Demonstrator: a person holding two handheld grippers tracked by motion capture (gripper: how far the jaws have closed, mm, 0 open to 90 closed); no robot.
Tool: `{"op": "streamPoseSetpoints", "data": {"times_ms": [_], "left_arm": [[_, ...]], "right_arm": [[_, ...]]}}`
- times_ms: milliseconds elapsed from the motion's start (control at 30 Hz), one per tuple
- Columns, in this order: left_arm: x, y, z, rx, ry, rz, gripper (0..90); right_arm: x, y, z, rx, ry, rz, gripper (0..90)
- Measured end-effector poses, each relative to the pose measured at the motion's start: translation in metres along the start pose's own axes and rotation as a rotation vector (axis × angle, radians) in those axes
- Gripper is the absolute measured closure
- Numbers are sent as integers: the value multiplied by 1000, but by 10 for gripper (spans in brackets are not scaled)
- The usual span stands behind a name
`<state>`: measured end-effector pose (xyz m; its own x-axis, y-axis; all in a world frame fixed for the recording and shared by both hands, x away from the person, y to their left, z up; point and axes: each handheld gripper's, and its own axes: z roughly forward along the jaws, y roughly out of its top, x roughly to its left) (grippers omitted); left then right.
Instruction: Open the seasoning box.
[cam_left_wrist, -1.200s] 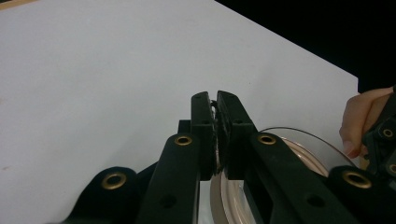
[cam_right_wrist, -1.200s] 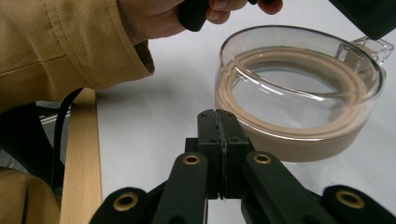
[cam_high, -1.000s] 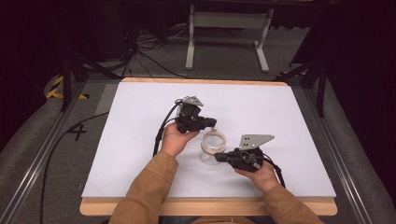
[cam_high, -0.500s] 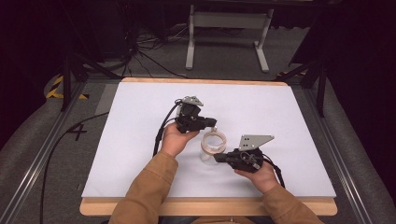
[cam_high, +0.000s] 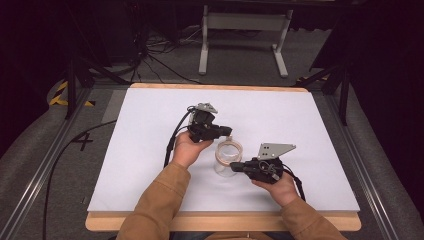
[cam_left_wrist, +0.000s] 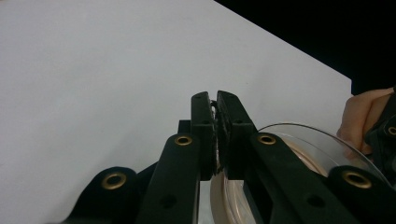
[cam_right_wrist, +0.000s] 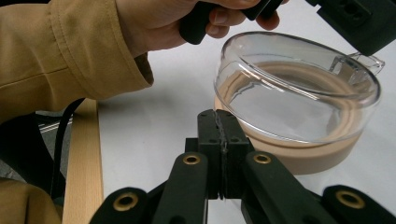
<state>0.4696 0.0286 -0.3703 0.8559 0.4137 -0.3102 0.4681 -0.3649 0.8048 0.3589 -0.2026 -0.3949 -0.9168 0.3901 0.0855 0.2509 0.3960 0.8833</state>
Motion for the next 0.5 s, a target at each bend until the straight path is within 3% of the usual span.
{"op": "streamPoseSetpoints", "data": {"times_ms": [233,500], "left_arm": [[0,0,0,1,6,5,841],[-2,0,-28,-62,46,6,789]], "right_arm": [[-1,0,-2,-13,-5,14,897],[-3,3,-4,-22,-4,6,897]]}}
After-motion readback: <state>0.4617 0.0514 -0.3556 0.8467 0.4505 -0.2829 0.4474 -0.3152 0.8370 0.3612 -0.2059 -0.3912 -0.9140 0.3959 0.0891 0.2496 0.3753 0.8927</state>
